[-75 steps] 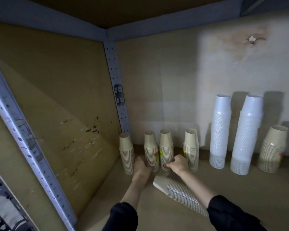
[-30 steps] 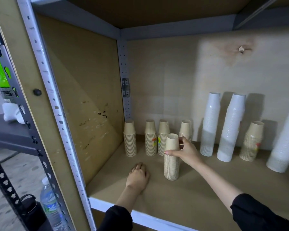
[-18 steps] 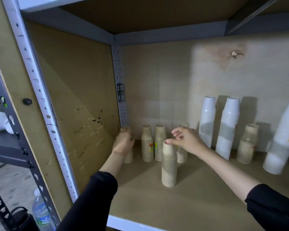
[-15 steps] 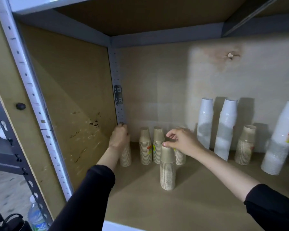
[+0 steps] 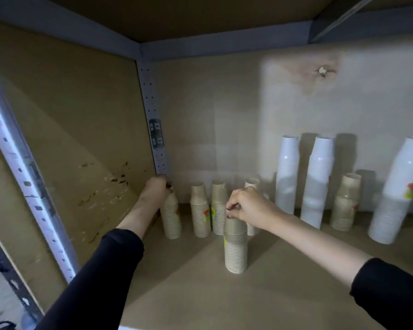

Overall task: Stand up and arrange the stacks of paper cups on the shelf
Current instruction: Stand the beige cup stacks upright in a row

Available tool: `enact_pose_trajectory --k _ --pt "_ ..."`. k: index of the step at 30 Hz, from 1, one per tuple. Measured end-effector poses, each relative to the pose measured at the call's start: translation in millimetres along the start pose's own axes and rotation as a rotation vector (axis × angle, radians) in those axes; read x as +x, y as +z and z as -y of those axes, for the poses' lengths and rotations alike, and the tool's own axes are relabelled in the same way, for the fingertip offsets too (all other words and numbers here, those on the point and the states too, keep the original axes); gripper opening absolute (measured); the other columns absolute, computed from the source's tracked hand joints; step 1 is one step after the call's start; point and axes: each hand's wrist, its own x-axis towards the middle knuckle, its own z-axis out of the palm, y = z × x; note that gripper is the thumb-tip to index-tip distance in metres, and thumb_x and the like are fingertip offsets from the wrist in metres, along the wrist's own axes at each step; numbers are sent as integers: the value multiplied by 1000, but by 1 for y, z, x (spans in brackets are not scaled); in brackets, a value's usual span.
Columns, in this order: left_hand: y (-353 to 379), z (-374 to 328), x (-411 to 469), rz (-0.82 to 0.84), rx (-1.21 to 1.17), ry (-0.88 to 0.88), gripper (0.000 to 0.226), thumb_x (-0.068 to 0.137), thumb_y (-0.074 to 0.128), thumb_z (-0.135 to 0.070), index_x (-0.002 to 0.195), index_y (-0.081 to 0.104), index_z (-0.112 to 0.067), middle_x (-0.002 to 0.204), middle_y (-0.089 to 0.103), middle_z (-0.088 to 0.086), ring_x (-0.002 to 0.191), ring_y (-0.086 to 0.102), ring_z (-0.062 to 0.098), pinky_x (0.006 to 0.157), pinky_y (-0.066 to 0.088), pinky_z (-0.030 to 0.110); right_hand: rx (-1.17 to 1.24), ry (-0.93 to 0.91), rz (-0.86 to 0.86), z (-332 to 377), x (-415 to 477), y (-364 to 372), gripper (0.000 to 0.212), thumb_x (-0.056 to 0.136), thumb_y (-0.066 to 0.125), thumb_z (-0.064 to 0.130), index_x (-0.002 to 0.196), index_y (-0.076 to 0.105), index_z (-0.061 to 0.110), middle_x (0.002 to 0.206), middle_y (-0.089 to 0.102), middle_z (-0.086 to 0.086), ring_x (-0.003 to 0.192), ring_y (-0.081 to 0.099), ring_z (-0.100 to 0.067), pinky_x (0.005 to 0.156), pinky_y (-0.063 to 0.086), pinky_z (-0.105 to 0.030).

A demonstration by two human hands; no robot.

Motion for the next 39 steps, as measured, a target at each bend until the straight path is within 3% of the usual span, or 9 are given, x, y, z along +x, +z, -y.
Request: enact_pose_trajectory --k 7,13,16,18,21,23,25,33,39 --pt "-9 20 -7 -16 -40 135 30 86 60 -1 116 64 -2 126 62 15 119 56 28 104 44 35 191 -30 58 -11 2 -9 21 76 69 0 96 74 -1 104 72 -11 87 59 -8 71 36 -2" --pt "-15 17 -8 23 -27 142 31 85 63 -6 116 64 -5 125 62 14 117 56 26 99 45 32 88 -33 115 -9 6 -18 22 77 71 12 98 74 6 100 71 -5 87 60 -13 88 42 -23" --pt "-14 12 -10 26 -39 113 35 85 64 -12 119 61 -4 124 61 13 114 57 25 95 47 32 7 -31 118 -3 7 -15 26 76 72 24 95 72 6 75 53 5 79 48 -10 68 39 -19" --pt "-14 9 -12 22 -24 111 33 88 61 -10 120 60 -3 124 61 15 115 57 26 96 47 33 -55 -31 150 2 9 -13 22 79 69 23 91 70 4 67 42 9 80 44 -11 54 27 -11" --pt "-16 8 -13 25 -1 116 32 88 60 -7 119 61 -3 124 61 15 116 57 26 99 47 34 -40 -39 175 2 14 -12 21 80 67 14 96 71 1 85 59 -4 85 54 -19 63 35 -23" --pt "-19 9 -13 43 13 132 32 87 61 -5 118 62 -3 125 61 15 116 57 26 100 46 34 2 -44 188 2 15 -13 26 79 68 7 104 70 0 105 68 -12 98 61 -24 75 41 -24" --pt "-21 10 -14 53 22 155 32 86 61 -3 117 63 -3 125 62 14 116 57 25 99 45 32 33 -59 190 1 15 -15 29 77 67 3 106 70 0 113 69 -13 104 62 -23 73 40 -17" --pt "-30 14 -19 101 17 246 28 83 63 1 110 67 -2 121 65 13 113 59 23 93 43 24 77 -106 192 1 13 -16 30 76 67 -2 106 71 0 112 70 -14 105 62 -23 77 41 -16" --pt "-31 11 -17 146 3 215 30 84 65 -5 113 65 -4 120 65 11 111 59 22 92 44 25 84 -72 150 -3 16 -17 25 78 69 10 102 72 3 95 69 -6 72 52 -6 61 34 -2"
